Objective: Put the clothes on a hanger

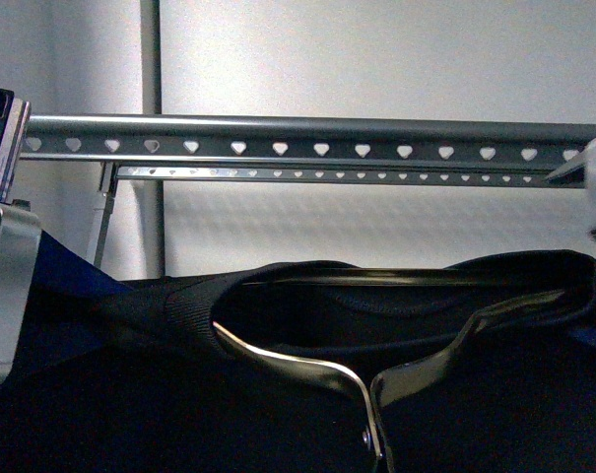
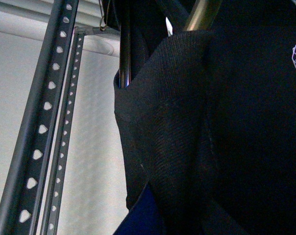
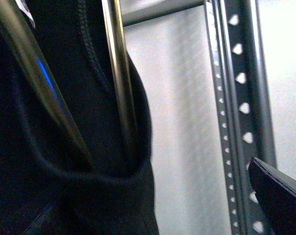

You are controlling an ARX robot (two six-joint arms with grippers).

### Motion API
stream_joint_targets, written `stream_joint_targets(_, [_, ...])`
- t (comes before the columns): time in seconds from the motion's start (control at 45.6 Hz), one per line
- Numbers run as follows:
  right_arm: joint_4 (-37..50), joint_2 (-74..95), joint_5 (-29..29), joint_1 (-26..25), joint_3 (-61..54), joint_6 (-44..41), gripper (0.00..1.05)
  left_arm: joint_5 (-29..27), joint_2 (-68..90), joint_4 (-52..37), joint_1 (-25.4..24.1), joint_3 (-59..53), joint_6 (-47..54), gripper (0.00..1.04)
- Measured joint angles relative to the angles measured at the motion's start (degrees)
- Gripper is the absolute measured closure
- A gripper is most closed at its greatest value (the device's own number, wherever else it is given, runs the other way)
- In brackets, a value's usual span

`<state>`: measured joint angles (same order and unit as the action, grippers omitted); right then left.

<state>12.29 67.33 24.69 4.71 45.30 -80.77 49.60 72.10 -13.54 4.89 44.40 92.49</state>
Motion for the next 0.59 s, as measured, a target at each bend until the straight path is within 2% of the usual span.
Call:
stream_joint_targets(0.11, [-1.0, 2.8, -1.9, 1.8, 1.1, 0.2, 0.10, 0.0, 0.0, 0.0, 0.0, 0.0, 0.0, 1.01])
stream_joint_targets(0.153, [-0.9, 3.9, -2.3, 2.4, 1.2, 0.3, 0.17, 0.0, 0.0, 0.0, 0.0, 0.0, 0.0, 1.01])
stream_joint_targets(0.307, [2.6, 6.7, -4.0, 2.3, 1.7, 4.1, 0.50, -0.1, 0.0, 0.0, 0.0, 0.0, 0.0, 1.01])
stream_joint_targets(0.373, [4.0, 6.5, -3.6, 1.3, 1.7, 6.3, 0.63, 0.2, 0.0, -0.1, 0.0, 0.0, 0.0, 0.89])
stream_joint_targets(0.438, [4.2, 6.2, -3.5, 0.5, 1.6, 7.5, 0.69, 0.3, -0.2, -0.2, 0.0, 0.0, 0.0, 0.82])
stream_joint_targets(0.592, [3.6, 4.9, -0.5, -2.4, -1.2, 12.2, 0.93, 0.3, -0.3, -0.3, 0.0, 0.0, 0.0, 0.55])
